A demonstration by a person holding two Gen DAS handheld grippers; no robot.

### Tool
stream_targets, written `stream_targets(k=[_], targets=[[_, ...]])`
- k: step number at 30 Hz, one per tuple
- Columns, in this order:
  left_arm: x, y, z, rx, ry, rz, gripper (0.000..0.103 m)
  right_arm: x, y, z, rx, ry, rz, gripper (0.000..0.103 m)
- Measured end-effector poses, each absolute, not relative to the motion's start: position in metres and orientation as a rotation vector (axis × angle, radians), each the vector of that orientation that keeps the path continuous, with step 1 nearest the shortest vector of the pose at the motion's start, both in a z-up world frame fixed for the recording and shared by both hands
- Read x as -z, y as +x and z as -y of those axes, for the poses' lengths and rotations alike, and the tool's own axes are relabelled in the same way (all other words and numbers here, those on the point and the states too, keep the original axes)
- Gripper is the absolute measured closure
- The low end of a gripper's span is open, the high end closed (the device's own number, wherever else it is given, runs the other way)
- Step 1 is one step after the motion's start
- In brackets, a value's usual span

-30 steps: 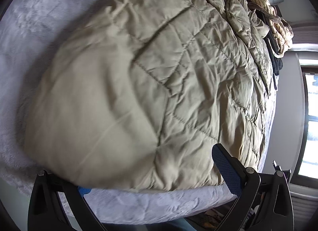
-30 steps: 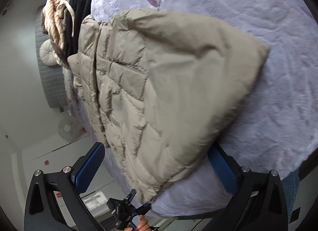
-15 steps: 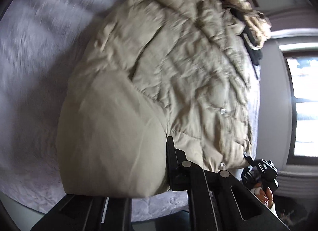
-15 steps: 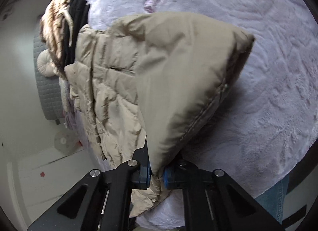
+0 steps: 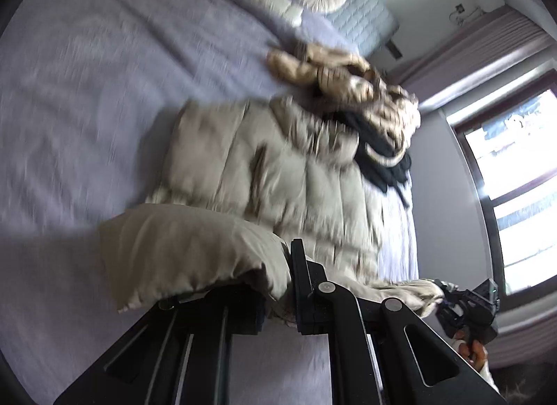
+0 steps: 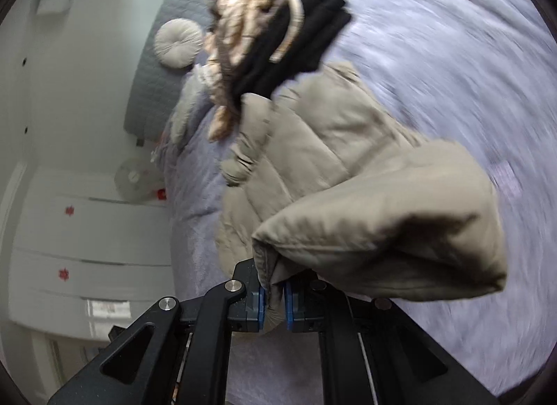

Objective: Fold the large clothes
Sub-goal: 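Grasp the coat hem with both grippers and lift it, then fold the lifted hem over toward the collar with both grippers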

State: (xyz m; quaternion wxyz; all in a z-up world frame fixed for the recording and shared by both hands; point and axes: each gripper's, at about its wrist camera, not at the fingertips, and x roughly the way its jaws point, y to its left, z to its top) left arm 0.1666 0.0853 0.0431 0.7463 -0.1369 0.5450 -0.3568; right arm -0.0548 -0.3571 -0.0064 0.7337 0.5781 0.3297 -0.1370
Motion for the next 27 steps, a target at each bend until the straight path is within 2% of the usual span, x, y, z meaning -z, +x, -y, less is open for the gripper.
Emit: stream_targets(k=[7, 15, 16, 18, 19, 20, 25, 27], targets=[[-0.044, 0.234, -0.033, 0.640, -0.319, -1.143, 0.089, 0.011, 0.059, 0.425, 0.208, 1.200, -0.803, 0.094], [0.027, 0.300, 0.026, 0.580, -0.194, -1.198, 0.089, 0.083, 0.127, 0.458, 0.282, 1.213, -0.888, 0.094], [0.037, 0.306, 0.031, 0.569, -0.181, -1.210, 0.084, 0.091, 0.131, 0.461, 0.295, 1.221, -0.890, 0.094], [0.052, 0.318, 0.039, 0.534, -0.152, -1.218, 0.063, 0.109, 0.138, 0.465, 0.328, 1.240, -0.899, 0.094], [0.057, 0.324, 0.041, 0.510, -0.139, -1.208, 0.042, 0.117, 0.140, 0.467, 0.341, 1.253, -0.898, 0.094], [0.060, 0.328, 0.042, 0.494, -0.134, -1.190, 0.037, 0.124, 0.142, 0.468, 0.350, 1.264, -0.895, 0.094], [0.058, 0.342, 0.042, 0.497, -0.118, -1.192, 0.037, 0.140, 0.146, 0.472, 0.375, 1.299, -0.896, 0.092], [0.047, 0.340, 0.037, 0.483, -0.097, -1.160, 0.037, 0.136, 0.150, 0.472, 0.375, 1.282, -0.913, 0.087]])
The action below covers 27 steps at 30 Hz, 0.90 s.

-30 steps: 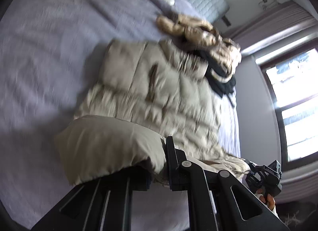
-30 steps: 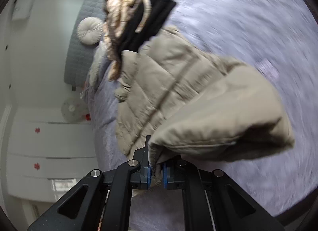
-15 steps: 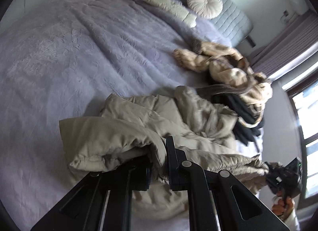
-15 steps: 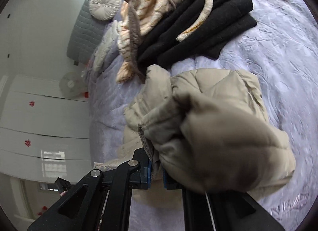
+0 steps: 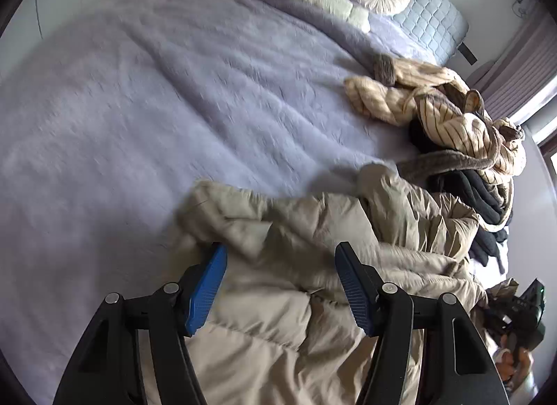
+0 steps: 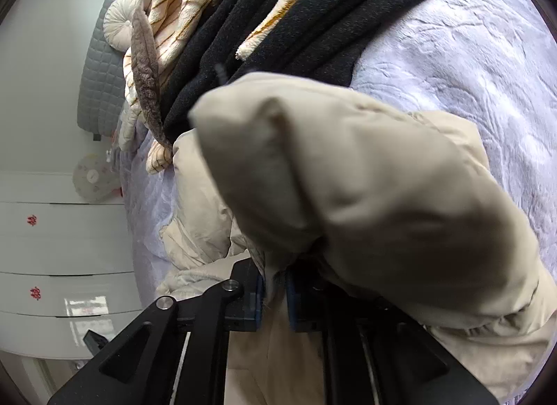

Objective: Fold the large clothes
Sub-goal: 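Fold the lifted hem over toward the collar with both grippers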

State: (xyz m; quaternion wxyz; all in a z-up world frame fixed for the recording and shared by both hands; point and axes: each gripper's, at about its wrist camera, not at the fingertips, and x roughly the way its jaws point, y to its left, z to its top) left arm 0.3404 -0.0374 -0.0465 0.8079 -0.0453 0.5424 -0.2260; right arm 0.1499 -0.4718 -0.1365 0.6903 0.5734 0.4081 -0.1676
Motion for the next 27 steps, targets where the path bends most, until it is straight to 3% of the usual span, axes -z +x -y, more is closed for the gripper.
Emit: stream_targets(k=[2, 4, 5, 8, 9, 10, 15, 17, 18, 19, 20, 23, 24, 25, 26, 27], targets=[[0.032, 0.335, 0.031, 0.489, -0.083, -1.108, 0.037, 0.124, 0.155, 0.471, 0.365, 1.240, -0.929, 0.072], [0.023, 0.330, 0.028, 0.486, -0.061, -1.074, 0.037, 0.104, 0.158, 0.469, 0.332, 1.169, -0.920, 0.039], [0.021, 0.325, 0.029, 0.500, -0.037, -1.062, 0.037, 0.093, 0.159, 0.466, 0.315, 1.125, -0.911, 0.038], [0.024, 0.311, 0.039, 0.549, 0.081, -1.038, 0.037, 0.062, 0.154, 0.457, 0.334, 0.932, -0.943, 0.047], [0.029, 0.306, 0.045, 0.549, 0.143, -1.024, 0.037, 0.058, 0.151, 0.456, 0.357, 0.883, -0.965, 0.065], [0.034, 0.302, 0.049, 0.543, 0.196, -1.014, 0.037, 0.057, 0.146, 0.454, 0.381, 0.832, -0.997, 0.076], [0.059, 0.308, 0.042, 0.440, 0.254, -1.030, 0.037, 0.062, 0.116, 0.468, 0.541, 0.655, -1.076, 0.077], [0.058, 0.318, 0.029, 0.404, 0.193, -1.022, 0.037, 0.058, 0.107, 0.482, 0.605, 0.623, -1.033, 0.065], [0.059, 0.327, 0.022, 0.407, 0.139, -1.046, 0.034, 0.057, 0.101, 0.488, 0.626, 0.618, -1.013, 0.041], [0.062, 0.333, 0.019, 0.415, 0.110, -1.071, 0.014, 0.057, 0.097, 0.495, 0.630, 0.626, -0.989, 0.025], [0.068, 0.344, 0.015, 0.438, 0.062, -1.116, 0.007, 0.060, 0.095, 0.502, 0.607, 0.651, -0.974, 0.025], [0.091, 0.369, 0.015, 0.499, -0.030, -1.235, 0.010, 0.088, 0.101, 0.524, 0.538, 0.823, -1.025, 0.026], [0.097, 0.372, 0.017, 0.514, -0.047, -1.255, 0.017, 0.096, 0.102, 0.526, 0.541, 0.859, -1.035, 0.045], [0.101, 0.374, 0.022, 0.520, -0.042, -1.266, 0.042, 0.104, 0.103, 0.529, 0.528, 0.905, -1.042, 0.079], [0.104, 0.375, 0.027, 0.534, -0.033, -1.279, 0.066, 0.107, 0.105, 0.529, 0.522, 0.917, -1.049, 0.084], [0.105, 0.375, 0.031, 0.527, -0.026, -1.279, 0.073, 0.108, 0.109, 0.528, 0.536, 0.892, -1.049, 0.086]])
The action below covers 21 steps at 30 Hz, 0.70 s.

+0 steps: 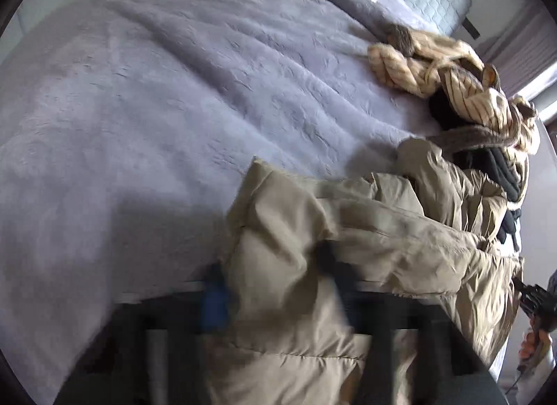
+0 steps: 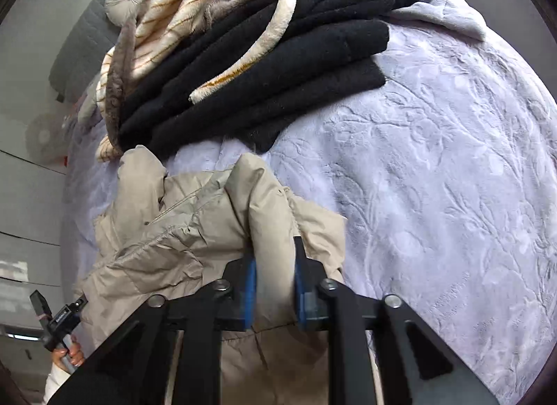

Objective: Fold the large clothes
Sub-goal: 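Fold the lifted hem over toward the collar with both grippers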

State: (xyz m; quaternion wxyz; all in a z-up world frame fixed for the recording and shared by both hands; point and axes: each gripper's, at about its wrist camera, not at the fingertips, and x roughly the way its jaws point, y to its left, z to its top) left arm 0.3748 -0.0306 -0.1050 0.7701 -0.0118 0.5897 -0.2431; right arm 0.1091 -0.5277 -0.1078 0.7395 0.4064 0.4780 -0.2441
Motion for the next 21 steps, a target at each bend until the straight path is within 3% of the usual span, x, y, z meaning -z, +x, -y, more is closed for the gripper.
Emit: stream_targets(k=[2, 13, 17, 21], targets=[[0.108, 0.378, 0.041, 0.487, -0.004, -1.247, 0.080, 0.109, 0.123, 0.526, 0.568, 0.792, -1.071, 0.088], [0.153, 0.384, 0.095, 0.320, 0.235, -1.126, 0.080, 0.173, 0.154, 0.547, 0.696, 0.703, -1.164, 0.088], [0.127, 0.388, 0.079, 0.292, 0.169, -1.126, 0.080, 0.156, 0.145, 0.553, 0.731, 0.717, -1.144, 0.078], [0.088, 0.377, 0.046, 0.310, 0.134, -1.085, 0.080, 0.121, 0.122, 0.551, 0.724, 0.695, -1.097, 0.076]])
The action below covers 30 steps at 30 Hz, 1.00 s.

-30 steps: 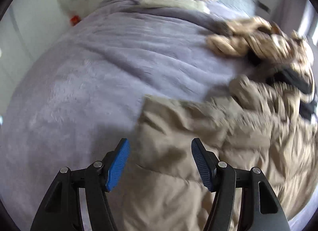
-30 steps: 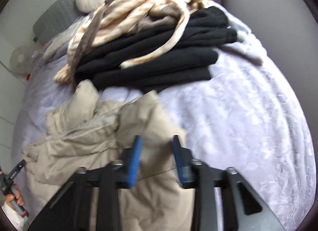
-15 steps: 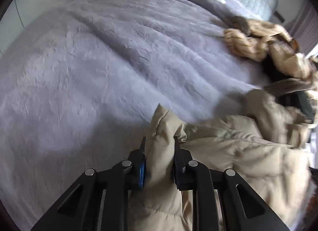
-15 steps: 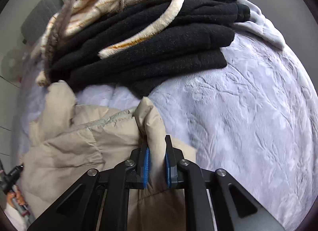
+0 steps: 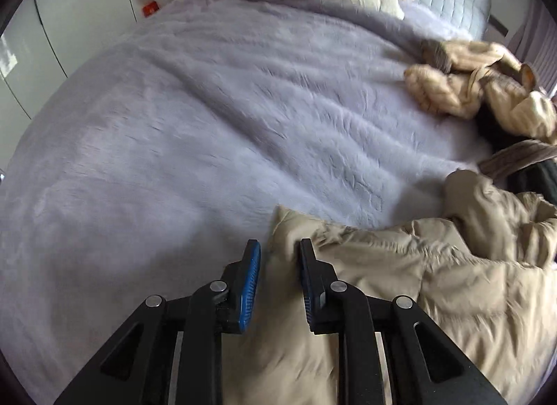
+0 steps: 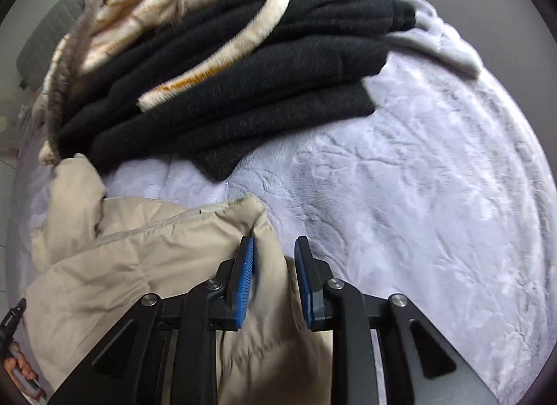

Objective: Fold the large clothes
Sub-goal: 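Fold the lifted hem over toward the collar with both grippers, then open both grippers and release the folded coat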

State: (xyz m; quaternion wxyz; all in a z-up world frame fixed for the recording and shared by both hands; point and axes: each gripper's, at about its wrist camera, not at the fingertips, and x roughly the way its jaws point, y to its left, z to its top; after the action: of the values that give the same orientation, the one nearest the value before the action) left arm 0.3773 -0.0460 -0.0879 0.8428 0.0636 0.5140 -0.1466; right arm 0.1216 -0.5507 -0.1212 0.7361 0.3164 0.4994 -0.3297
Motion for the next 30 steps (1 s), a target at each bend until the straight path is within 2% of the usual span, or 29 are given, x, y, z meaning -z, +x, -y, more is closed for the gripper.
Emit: stream_targets(k=[3, 10, 13, 17, 19, 22, 23, 24, 25, 26, 27, 28, 30], targets=[[0.074, 0.361, 0.025, 0.330, 0.135, -1.088, 0.080, 0.101, 0.098, 0.544, 0.717, 0.671, -1.079, 0.069], [0.079, 0.311, 0.003, 0.333, 0.116, -1.208, 0.078, 0.082, 0.066, 0.487, 0.677, 0.732, -1.051, 0.067], [0.079, 0.283, 0.005, 0.343, 0.110, -1.222, 0.029, 0.077, 0.057, 0.457, 0.650, 0.751, -1.051, 0.061], [0.076, 0.254, 0.010, 0.392, 0.134, -1.225, 0.029, 0.074, 0.049, 0.425, 0.618, 0.765, -1.061, 0.060], [0.076, 0.247, 0.010, 0.402, 0.132, -1.244, 0.025, 0.073, 0.041, 0.409, 0.603, 0.785, -1.065, 0.052], [0.078, 0.235, 0.010, 0.403, 0.135, -1.271, 0.025, 0.075, 0.030, 0.393, 0.586, 0.826, -1.065, 0.045], [0.078, 0.230, 0.010, 0.403, 0.140, -1.273, 0.023, 0.077, 0.028, 0.389, 0.580, 0.838, -1.069, 0.045], [0.078, 0.226, 0.009, 0.403, 0.143, -1.274, 0.016, 0.079, 0.025, 0.384, 0.571, 0.854, -1.078, 0.044], [0.078, 0.223, 0.008, 0.402, 0.143, -1.273, 0.000, 0.082, 0.022, 0.380, 0.566, 0.866, -1.083, 0.037], [0.076, 0.219, 0.006, 0.395, 0.143, -1.258, 0.000, 0.084, 0.020, 0.376, 0.560, 0.880, -1.087, 0.033], [0.075, 0.215, 0.006, 0.398, 0.147, -1.251, 0.000, 0.086, 0.017, 0.372, 0.552, 0.895, -1.087, 0.023], [0.075, 0.213, 0.005, 0.400, 0.151, -1.253, 0.000, 0.087, 0.014, 0.369, 0.547, 0.911, -1.081, 0.020], [0.077, 0.207, 0.004, 0.400, 0.160, -1.267, 0.000, 0.089, 0.009, 0.365, 0.545, 0.936, -1.068, 0.020]])
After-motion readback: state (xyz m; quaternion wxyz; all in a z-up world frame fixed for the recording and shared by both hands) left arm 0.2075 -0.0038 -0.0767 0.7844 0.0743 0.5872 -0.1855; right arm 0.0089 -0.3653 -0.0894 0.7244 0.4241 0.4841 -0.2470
